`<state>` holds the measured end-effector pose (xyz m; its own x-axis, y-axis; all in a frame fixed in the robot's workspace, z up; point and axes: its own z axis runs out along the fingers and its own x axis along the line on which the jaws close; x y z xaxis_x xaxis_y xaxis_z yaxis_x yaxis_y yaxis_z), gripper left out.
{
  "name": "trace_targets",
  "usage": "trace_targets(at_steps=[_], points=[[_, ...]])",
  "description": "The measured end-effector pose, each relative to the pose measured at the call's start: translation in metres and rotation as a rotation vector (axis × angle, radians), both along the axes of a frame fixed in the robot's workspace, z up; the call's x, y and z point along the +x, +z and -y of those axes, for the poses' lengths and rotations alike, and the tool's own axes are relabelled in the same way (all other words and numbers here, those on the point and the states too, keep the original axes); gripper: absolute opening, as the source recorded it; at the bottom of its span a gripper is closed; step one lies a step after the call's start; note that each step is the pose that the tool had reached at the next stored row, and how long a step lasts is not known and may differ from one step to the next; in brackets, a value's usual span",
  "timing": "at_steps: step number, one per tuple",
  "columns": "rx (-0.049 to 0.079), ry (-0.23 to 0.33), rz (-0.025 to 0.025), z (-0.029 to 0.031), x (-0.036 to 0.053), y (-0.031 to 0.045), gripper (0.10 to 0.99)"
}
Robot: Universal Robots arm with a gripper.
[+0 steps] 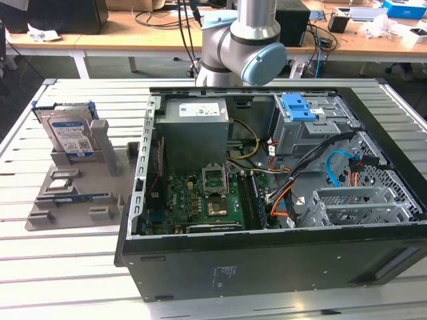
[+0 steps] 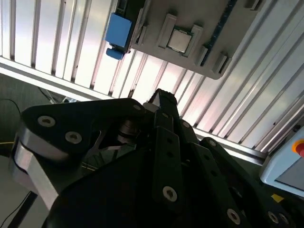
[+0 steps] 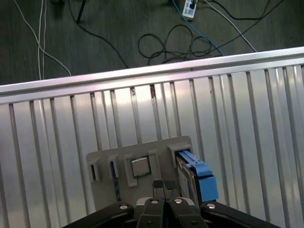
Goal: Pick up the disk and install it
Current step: 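Pick up the disk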
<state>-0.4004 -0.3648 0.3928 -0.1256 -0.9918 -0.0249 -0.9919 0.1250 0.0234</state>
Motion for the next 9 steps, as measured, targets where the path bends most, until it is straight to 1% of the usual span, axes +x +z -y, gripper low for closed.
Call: trace_targets(at_steps=[7, 9], points=[[0.000, 0.060, 0.0000, 0.0000, 0.0000, 0.0000, 0.106], [0.000, 0.092, 0.0000, 0.0000, 0.0000, 0.0000, 0.106]])
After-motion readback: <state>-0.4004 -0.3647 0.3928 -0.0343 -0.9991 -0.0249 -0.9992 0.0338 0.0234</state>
